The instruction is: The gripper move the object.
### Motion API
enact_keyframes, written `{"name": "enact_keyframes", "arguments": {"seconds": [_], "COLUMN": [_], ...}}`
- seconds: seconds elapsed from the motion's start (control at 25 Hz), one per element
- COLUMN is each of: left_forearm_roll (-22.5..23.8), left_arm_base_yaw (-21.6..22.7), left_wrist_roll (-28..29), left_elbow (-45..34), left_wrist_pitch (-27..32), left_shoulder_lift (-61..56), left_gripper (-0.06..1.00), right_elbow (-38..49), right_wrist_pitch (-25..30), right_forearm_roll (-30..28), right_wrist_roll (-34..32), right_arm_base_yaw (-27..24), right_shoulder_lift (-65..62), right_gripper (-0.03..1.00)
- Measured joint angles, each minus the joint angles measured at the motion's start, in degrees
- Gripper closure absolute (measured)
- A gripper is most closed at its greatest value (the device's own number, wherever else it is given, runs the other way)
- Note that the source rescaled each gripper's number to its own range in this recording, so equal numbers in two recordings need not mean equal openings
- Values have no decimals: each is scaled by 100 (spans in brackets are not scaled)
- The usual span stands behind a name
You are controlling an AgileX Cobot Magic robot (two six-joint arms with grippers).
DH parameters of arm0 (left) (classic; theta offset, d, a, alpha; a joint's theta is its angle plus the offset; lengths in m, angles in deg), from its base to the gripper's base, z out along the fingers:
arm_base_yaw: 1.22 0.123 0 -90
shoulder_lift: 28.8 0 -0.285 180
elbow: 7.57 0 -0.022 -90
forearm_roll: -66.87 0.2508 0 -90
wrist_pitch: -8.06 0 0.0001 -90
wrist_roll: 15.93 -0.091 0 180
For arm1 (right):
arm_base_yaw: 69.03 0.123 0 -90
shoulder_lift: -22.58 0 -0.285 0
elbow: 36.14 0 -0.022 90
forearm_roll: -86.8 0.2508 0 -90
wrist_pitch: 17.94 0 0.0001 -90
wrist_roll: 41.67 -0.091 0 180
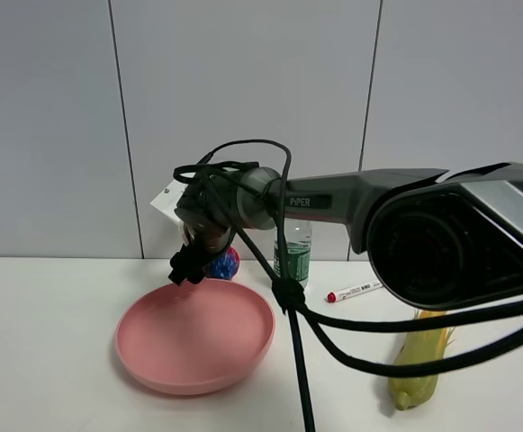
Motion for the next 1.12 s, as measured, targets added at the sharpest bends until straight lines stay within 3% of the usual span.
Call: {"name": "enact_keyframes", "arguments": {"seconds": [0.44, 0.8, 0.96, 1.12], "left_forearm_roll": [0, 0, 0, 0], "left_arm_base_yaw": [0, 0, 0, 0], "left_wrist_roll": [0, 0, 0, 0], "left_elbow": [0, 0, 0, 0], "left_wrist_pitch": [0, 0, 0, 0], "left_shoulder_lift": [0, 0, 0, 0], "left_gripper": [-6, -6, -6, -6], "right_elbow": [0, 0, 0, 0], "right_wrist_pitch": [92, 18, 601, 1691], "right_forearm_roll": [-90, 199, 739, 1313], "right_wrist_roll": [-99, -1054, -969, -536], "right_arm_base_yaw": [0, 0, 6, 62], "right_shoulder_lift": [-225, -1245, -1831, -2618], "right_gripper": [46, 46, 46, 46]}}
